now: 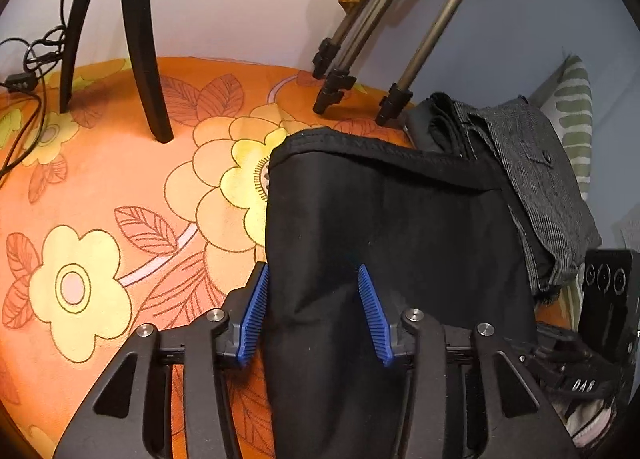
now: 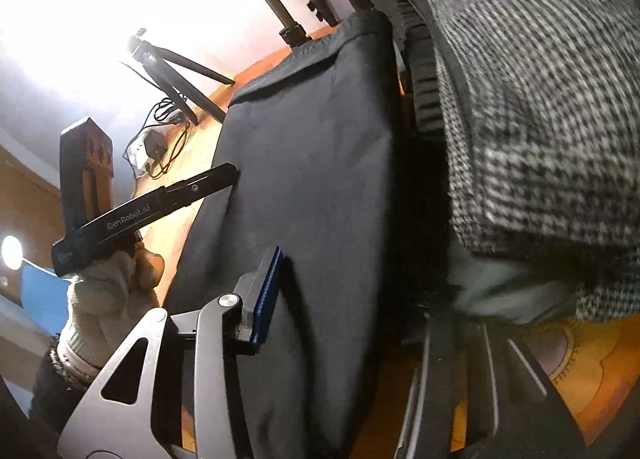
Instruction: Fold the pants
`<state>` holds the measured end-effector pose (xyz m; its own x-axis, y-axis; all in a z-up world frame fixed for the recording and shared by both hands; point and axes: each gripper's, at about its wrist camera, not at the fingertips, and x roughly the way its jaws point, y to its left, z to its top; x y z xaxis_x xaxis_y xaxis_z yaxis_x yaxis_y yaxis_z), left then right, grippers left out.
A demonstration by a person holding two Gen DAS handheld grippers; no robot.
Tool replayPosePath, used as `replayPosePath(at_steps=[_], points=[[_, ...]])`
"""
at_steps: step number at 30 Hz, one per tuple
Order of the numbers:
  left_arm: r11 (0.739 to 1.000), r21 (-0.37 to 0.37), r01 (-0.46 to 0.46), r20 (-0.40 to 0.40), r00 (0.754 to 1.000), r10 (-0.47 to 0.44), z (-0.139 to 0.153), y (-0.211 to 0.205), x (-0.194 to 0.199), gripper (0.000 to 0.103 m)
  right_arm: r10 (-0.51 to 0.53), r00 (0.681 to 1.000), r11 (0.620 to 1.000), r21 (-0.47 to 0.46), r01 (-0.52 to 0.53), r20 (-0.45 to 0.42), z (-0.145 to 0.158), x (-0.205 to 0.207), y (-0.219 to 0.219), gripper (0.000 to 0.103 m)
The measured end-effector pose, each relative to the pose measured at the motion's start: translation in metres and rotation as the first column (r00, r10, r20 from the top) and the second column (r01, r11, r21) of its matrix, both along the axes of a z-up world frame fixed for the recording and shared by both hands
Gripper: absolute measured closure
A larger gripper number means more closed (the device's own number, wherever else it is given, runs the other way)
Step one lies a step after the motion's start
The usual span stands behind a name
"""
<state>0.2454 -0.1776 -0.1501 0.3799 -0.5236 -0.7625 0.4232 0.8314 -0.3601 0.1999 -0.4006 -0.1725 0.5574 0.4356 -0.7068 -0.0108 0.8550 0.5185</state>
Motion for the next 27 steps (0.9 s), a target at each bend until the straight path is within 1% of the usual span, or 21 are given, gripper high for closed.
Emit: replayPosePath(at_steps=[1, 2, 3, 4, 5, 7, 9, 11, 14, 17, 23, 27], points=[[1.0, -0.006, -0.011, 0.001, 1.0, 0.011, 0.0, -0.001, 0.0, 0.063, -0.006, 1.0, 1.0, -0.015, 0.006, 0.004, 0.001, 0.001, 0.003, 0.057], [1.0, -0.012, -0.025, 0.001, 1.0, 0.025, 0.0, 0.0, -0.002, 0.066, 0.004, 1.0, 1.0, -0.023, -0.004, 0.004, 0.001, 0.002, 0.007, 0.059], [0.999, -0.016, -0.031, 0.002, 1.0, 0.031, 0.0, -0.001, -0.003, 0.068, 0.005, 1.0, 1.0, -0.029, -0.005, 0.001, 0.001, 0.003, 0.009, 0.065], [0.999, -0.02, -0.033, 0.007, 0.999, 0.034, 0.001, -0.002, -0.006, 0.072, 0.005, 1.0, 1.0, -0.031, -0.005, 0.001, 0.001, 0.004, 0.011, 0.07], [0.999, -0.022, -0.032, 0.012, 0.999, 0.033, 0.002, -0.003, -0.007, 0.077, 0.011, 1.0, 0.999, -0.031, -0.011, -0.003, 0.001, 0.003, 0.011, 0.072], [0.999, -0.014, -0.032, 0.028, 0.999, 0.032, 0.005, -0.006, -0.01, 0.082, 0.009, 1.0, 0.999, -0.04, -0.008, 0.006, 0.004, 0.003, 0.013, 0.083], [0.999, -0.005, -0.034, 0.045, 0.998, 0.034, 0.007, -0.008, -0.012, 0.085, 0.009, 1.0, 0.998, -0.064, -0.008, 0.024, 0.009, 0.002, 0.017, 0.086], [1.0, 0.002, -0.031, 0.067, 0.997, 0.031, 0.011, -0.008, -0.016, 0.091, 0.015, 0.999, 0.995, -0.1, -0.011, 0.039, 0.014, 0.0, 0.021, 0.087], [1.0, 0.011, -0.027, 0.106, 0.994, 0.026, 0.019, -0.008, -0.023, 0.094, 0.03, 0.998, 0.99, -0.141, -0.021, 0.056, 0.02, -0.002, 0.028, 0.089], [0.999, 0.013, -0.031, 0.14, 0.99, 0.029, 0.029, -0.006, -0.031, 0.095, 0.052, 0.995, 0.982, -0.184, -0.036, 0.085, 0.029, -0.005, 0.035, 0.09], [0.999, -0.008, -0.037, 0.183, 0.982, 0.038, 0.047, 0.0, -0.046, 0.096, 0.085, 0.985, 0.968, -0.248, -0.045, 0.153, 0.052, -0.02, 0.044, 0.092], [0.999, -0.027, -0.041, 0.215, 0.976, 0.045, 0.064, 0.002, -0.056, 0.096, 0.097, 0.975, 0.962, -0.269, -0.041, 0.199, 0.071, -0.033, 0.044, 0.092]])
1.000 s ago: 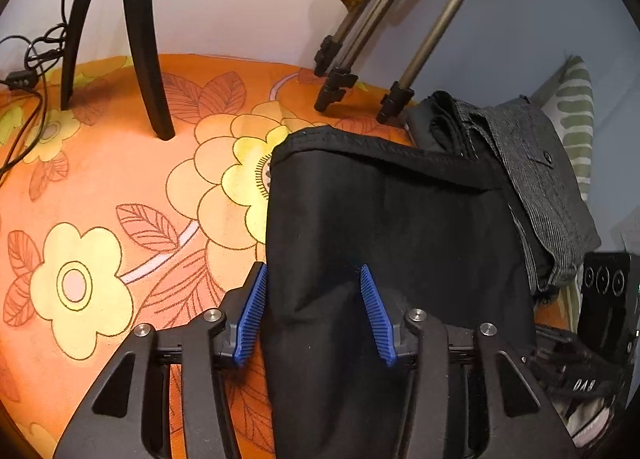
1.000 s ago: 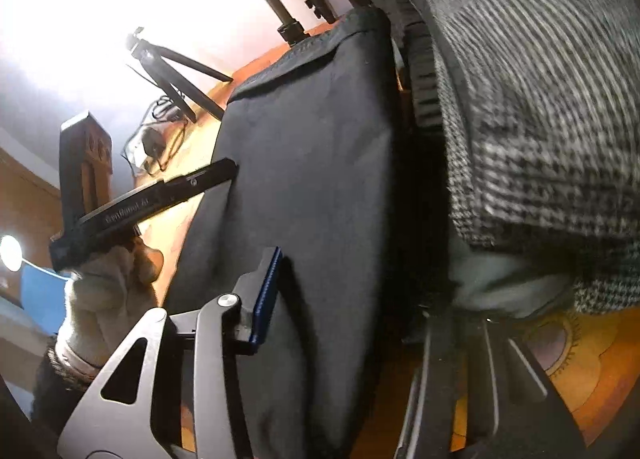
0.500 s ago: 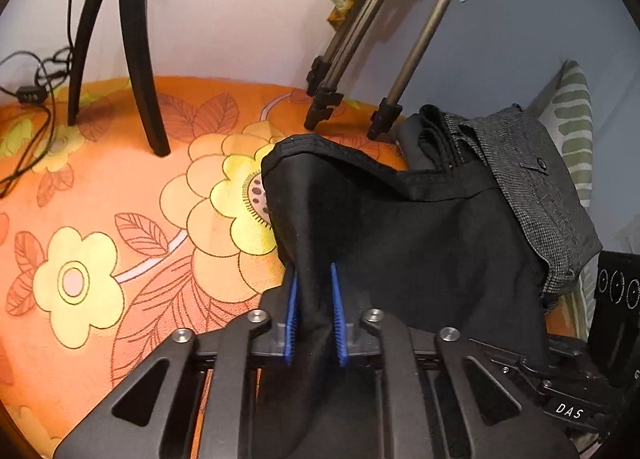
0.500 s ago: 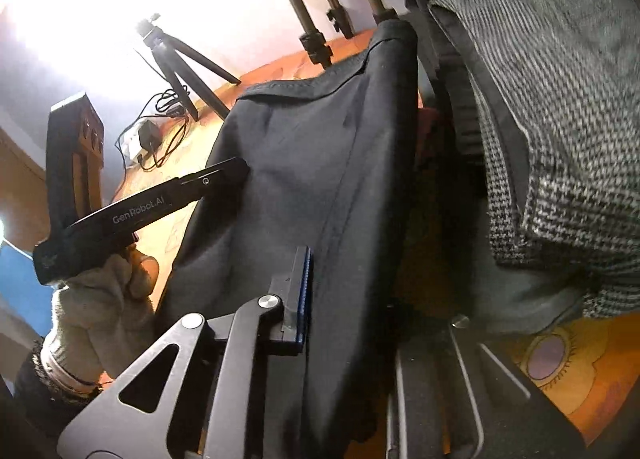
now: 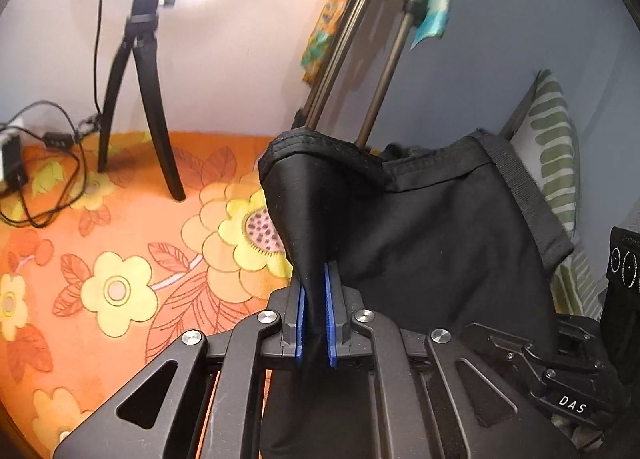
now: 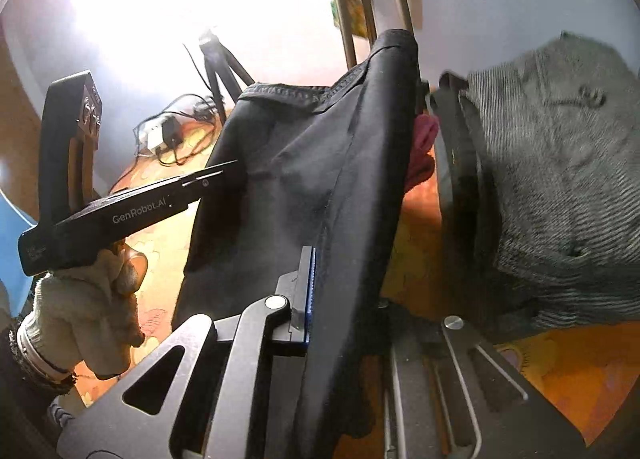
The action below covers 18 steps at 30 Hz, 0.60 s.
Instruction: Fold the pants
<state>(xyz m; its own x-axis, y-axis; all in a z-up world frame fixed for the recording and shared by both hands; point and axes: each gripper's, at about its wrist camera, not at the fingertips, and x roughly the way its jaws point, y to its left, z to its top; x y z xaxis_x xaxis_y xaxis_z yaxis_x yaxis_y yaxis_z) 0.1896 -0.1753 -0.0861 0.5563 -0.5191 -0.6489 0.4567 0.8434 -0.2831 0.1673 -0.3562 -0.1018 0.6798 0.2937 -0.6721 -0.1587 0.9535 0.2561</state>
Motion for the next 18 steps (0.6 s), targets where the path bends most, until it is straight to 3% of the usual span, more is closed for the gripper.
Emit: replayPosePath(at_steps=[10, 18], points=[[0.997, -0.045, 0.056, 0.113, 0.992, -0.051, 0.061, -0.03, -0.03, 0.097, -0.033, 0.992, 0.999, -0.022, 0.036, 0.121, 0.052, -0.043, -0.03, 0.093], [0.991, -0.073, 0.112, 0.154, 0.983, -0.099, 0.088, -0.076, -0.039, 0.097, -0.096, 0.983, 0.995, -0.003, 0.098, 0.157, 0.077, -0.066, -0.079, 0.093]])
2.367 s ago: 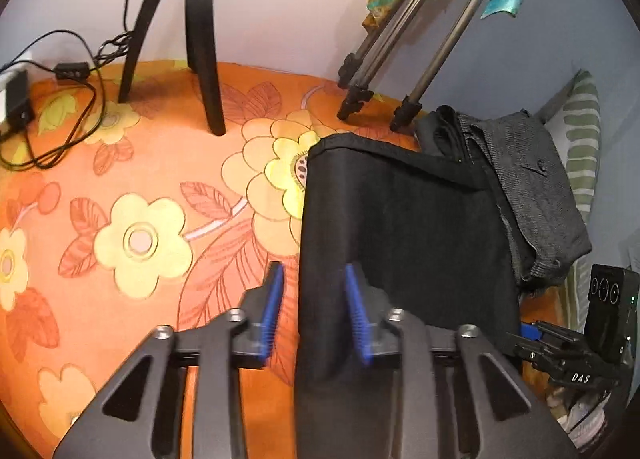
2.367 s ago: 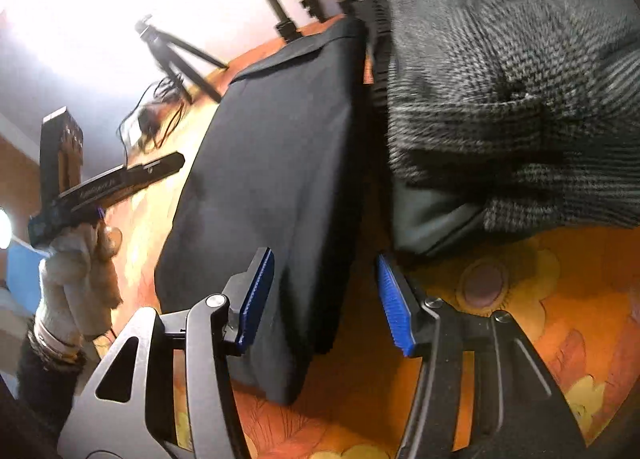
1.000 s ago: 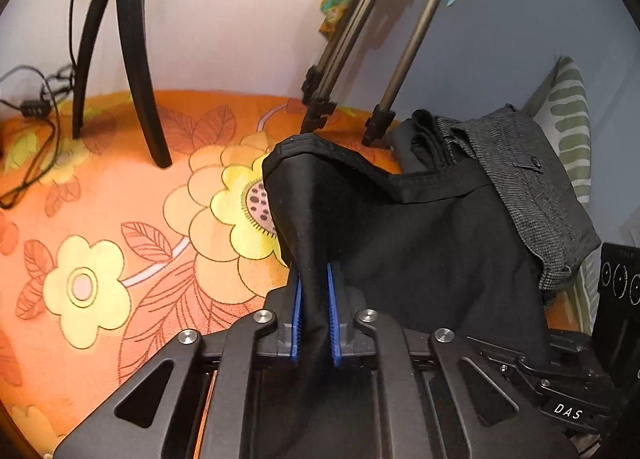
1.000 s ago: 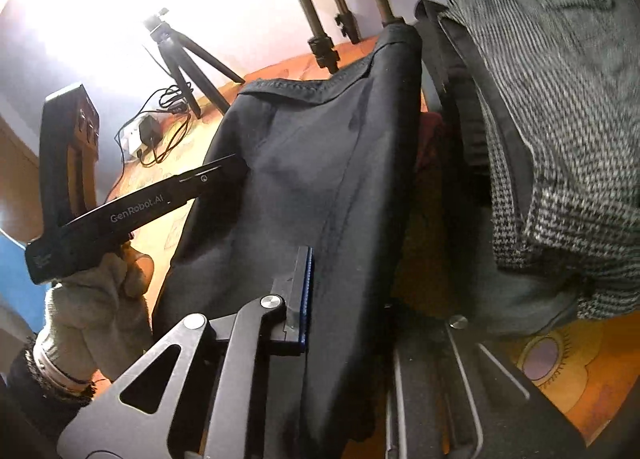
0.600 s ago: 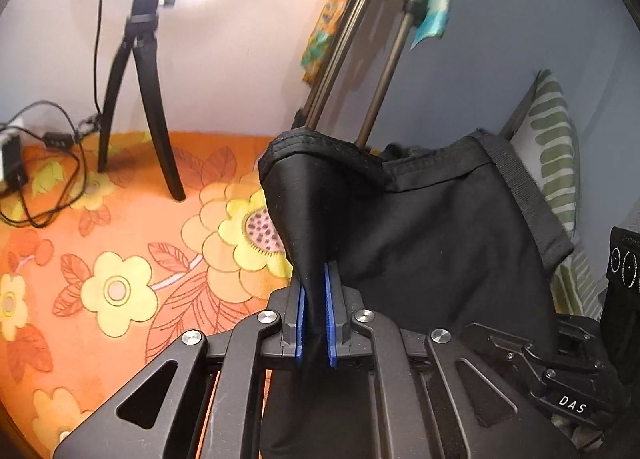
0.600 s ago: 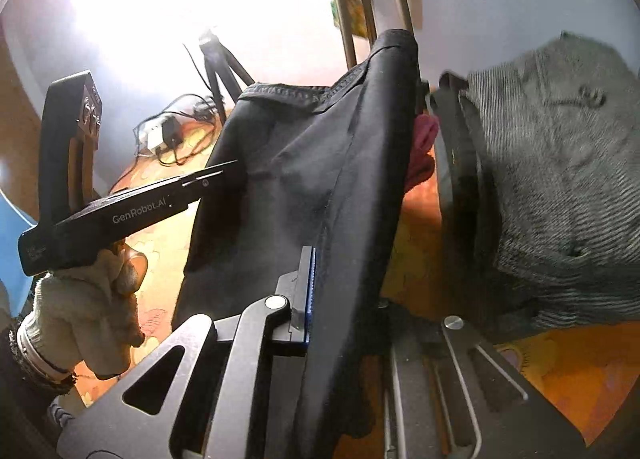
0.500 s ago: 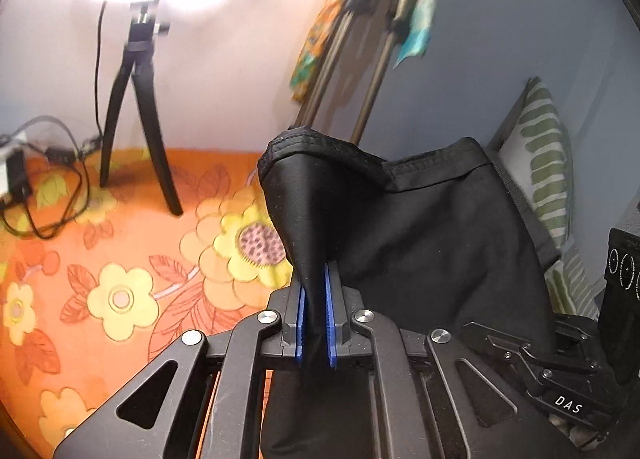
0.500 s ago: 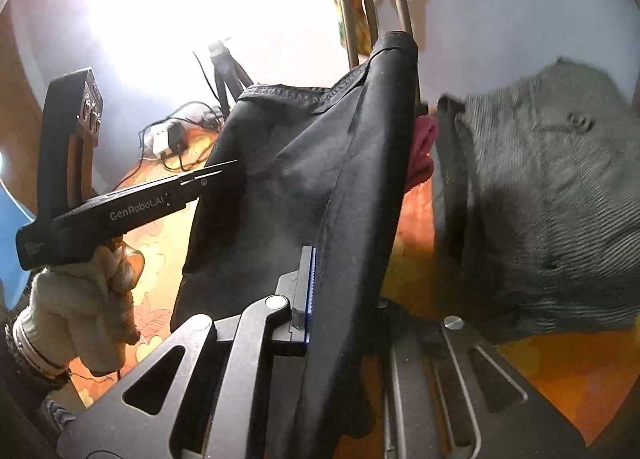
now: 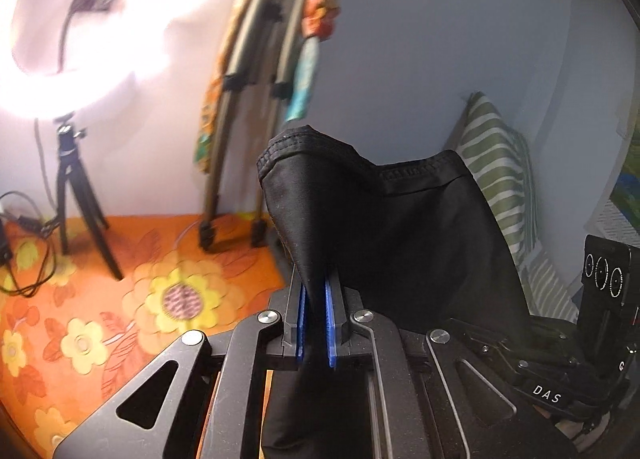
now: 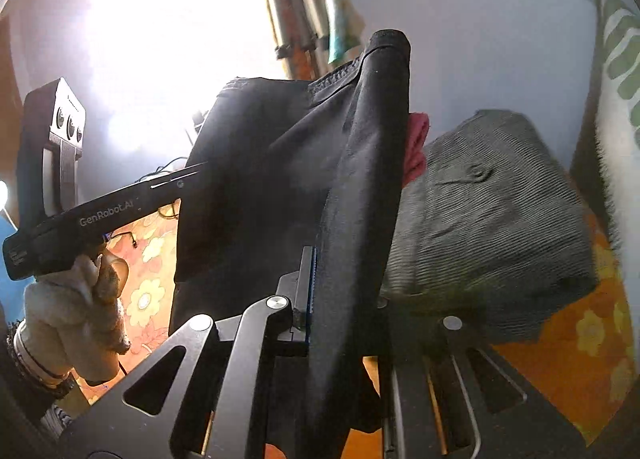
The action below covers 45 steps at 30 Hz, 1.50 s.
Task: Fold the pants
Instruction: 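Lower the folded trousers onto the pile and open both tools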
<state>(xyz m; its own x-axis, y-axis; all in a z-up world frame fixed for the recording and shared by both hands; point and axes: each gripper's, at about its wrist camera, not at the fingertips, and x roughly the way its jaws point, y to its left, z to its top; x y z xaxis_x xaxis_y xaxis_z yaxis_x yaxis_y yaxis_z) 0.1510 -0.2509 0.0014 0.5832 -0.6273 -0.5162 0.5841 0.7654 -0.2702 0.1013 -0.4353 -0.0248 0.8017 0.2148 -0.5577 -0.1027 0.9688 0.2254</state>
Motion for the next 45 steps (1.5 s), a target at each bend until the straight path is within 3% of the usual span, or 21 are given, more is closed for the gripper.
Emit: replayPosePath(at_steps=[8, 13, 22, 26, 27, 31, 34, 37, 45], points=[[0.997, -0.063, 0.047, 0.038, 0.998, -0.045, 0.031, -0.052, -0.001, 0.097, -0.016, 1.0, 0.991, -0.131, 0.018, 0.016, 0.058, -0.005, -0.056, 0.094], [0.995, -0.086, 0.046, 0.015, 0.999, -0.044, 0.026, -0.088, 0.016, 0.097, -0.017, 1.0, 0.984, -0.179, 0.013, -0.022, 0.074, 0.017, -0.09, 0.094], [0.999, -0.05, -0.021, -0.116, 0.993, 0.015, -0.036, -0.117, 0.069, 0.097, 0.023, 0.984, 0.993, -0.111, -0.043, -0.176, 0.023, 0.088, -0.133, 0.094], [0.999, 0.022, -0.025, -0.102, 0.994, 0.027, -0.053, -0.136, 0.084, 0.096, 0.024, 0.974, 0.992, -0.118, -0.052, -0.227, -0.002, 0.11, -0.147, 0.091], [0.999, 0.039, -0.022, -0.092, 0.995, 0.026, -0.054, -0.14, 0.086, 0.096, 0.02, 0.974, 0.991, -0.124, -0.049, -0.227, -0.004, 0.112, -0.15, 0.088], [0.993, 0.106, -0.045, -0.077, 0.996, 0.053, -0.054, -0.149, 0.09, 0.085, -0.08, 0.976, 0.979, -0.201, 0.038, -0.205, -0.007, 0.111, -0.164, 0.06], [0.984, 0.154, -0.086, -0.072, 0.993, 0.098, -0.054, -0.148, 0.092, 0.083, -0.143, 0.971, 0.963, -0.253, 0.092, -0.193, -0.005, 0.105, -0.168, 0.056], [0.984, 0.152, -0.097, -0.084, 0.99, 0.111, -0.049, -0.138, 0.086, 0.083, -0.222, 0.958, 0.93, -0.336, 0.152, -0.181, -0.004, 0.099, -0.164, 0.055], [0.986, 0.153, -0.067, -0.068, 0.995, 0.078, -0.028, -0.113, 0.05, 0.082, -0.316, 0.939, 0.911, -0.321, 0.259, -0.138, 0.009, 0.068, -0.164, 0.055]])
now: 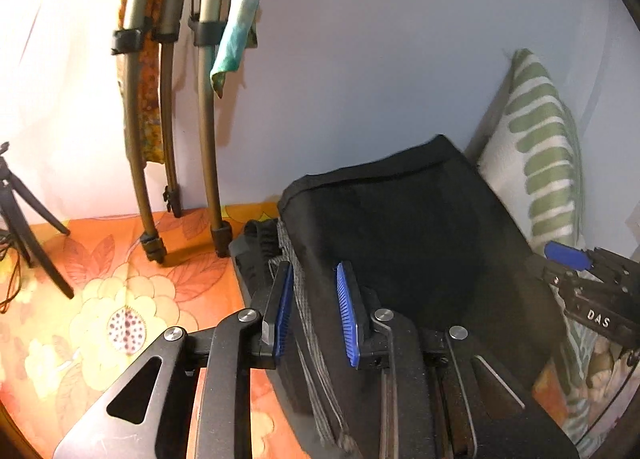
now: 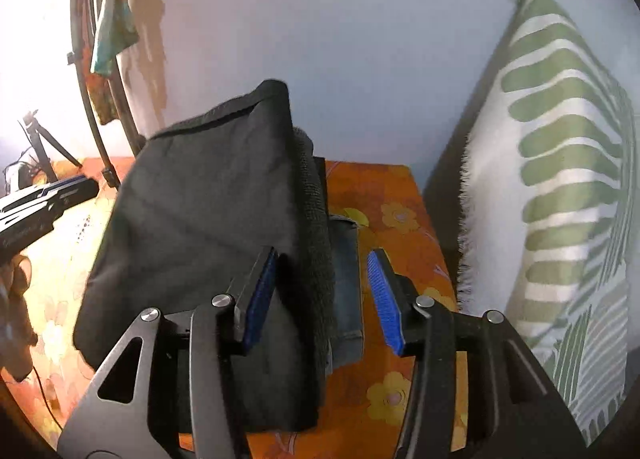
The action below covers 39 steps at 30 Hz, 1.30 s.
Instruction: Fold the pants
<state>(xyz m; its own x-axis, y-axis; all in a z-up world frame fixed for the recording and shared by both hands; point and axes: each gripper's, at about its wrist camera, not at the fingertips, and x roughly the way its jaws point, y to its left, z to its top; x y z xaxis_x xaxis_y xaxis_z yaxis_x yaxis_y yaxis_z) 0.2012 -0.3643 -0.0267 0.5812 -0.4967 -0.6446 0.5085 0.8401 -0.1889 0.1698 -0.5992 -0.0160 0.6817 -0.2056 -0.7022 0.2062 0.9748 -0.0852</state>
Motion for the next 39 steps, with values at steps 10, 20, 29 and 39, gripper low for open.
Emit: replayPosePath(at_steps=[10, 20, 29, 39], points=[[0.997, -0.01, 0.078, 0.05, 0.996, -0.077, 0.022, 0.013, -0.068, 0.067, -0.053, 0.993, 0.995, 0.092, 0.043, 0.106, 0.01, -0.074, 0.021, 0.053], [0.994, -0.023, 0.103, 0.104, 0.99, -0.1, 0.04, 0.038, -0.124, 0.05, -0.083, 0.98, 0.989, 0.133, 0.059, 0.18, 0.01, -0.133, 0.056, 0.051], [0.996, -0.02, 0.09, 0.116, 0.989, -0.087, 0.036, 0.065, -0.151, 0.041, -0.124, 0.972, 0.986, 0.133, 0.098, 0.199, 0.002, -0.16, 0.085, 0.048], [0.999, 0.022, 0.041, 0.107, 0.993, -0.043, 0.019, 0.089, -0.163, 0.036, -0.154, 0.946, 0.988, 0.025, 0.154, 0.287, 0.014, -0.18, 0.124, 0.021]])
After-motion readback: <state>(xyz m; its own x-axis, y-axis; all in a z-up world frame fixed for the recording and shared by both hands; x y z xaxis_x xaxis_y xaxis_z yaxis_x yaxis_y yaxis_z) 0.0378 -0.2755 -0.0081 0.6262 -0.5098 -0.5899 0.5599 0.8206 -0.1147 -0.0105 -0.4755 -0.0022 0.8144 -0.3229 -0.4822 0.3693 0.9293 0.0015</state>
